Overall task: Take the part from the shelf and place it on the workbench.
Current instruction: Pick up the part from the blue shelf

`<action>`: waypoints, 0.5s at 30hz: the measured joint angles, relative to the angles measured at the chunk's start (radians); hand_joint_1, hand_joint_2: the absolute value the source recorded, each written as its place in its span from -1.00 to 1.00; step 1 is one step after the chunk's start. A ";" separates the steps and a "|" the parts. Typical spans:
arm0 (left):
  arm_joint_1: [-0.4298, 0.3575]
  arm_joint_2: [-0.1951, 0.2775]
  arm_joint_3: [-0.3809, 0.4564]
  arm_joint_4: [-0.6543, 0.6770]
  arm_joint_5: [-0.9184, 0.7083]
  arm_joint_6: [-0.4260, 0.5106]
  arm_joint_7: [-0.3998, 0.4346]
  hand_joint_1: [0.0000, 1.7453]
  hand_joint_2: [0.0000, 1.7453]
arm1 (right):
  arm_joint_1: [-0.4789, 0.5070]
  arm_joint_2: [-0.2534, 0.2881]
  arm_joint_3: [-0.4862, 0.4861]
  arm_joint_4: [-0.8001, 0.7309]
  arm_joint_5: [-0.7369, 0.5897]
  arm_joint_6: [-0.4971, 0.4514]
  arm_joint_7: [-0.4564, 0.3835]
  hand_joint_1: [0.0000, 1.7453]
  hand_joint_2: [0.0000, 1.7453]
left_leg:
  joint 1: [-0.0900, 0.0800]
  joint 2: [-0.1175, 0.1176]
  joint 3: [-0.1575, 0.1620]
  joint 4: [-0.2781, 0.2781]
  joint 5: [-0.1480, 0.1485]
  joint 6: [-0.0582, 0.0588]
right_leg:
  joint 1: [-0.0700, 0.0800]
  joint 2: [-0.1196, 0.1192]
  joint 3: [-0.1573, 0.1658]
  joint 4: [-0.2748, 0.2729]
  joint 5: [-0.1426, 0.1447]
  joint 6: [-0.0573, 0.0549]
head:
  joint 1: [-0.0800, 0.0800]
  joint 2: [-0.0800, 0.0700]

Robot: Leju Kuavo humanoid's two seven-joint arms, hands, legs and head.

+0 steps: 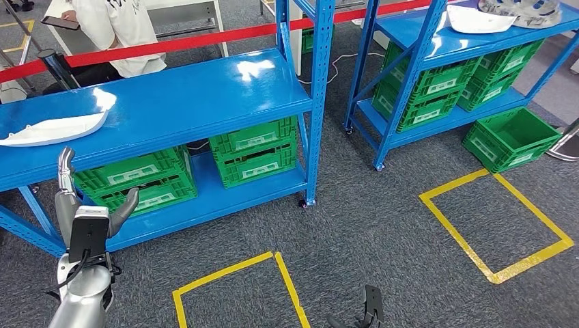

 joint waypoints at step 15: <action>0.054 0.002 0.015 -0.146 0.038 0.028 0.001 -1.00 -1.00 | 0.000 0.000 -0.007 0.000 0.002 -0.003 -0.012 -1.00 -1.00 | -0.005 0.000 -0.001 0.002 -0.001 0.002 | -0.003 0.000 0.000 -0.002 0.002 0.004 | 0.000 0.000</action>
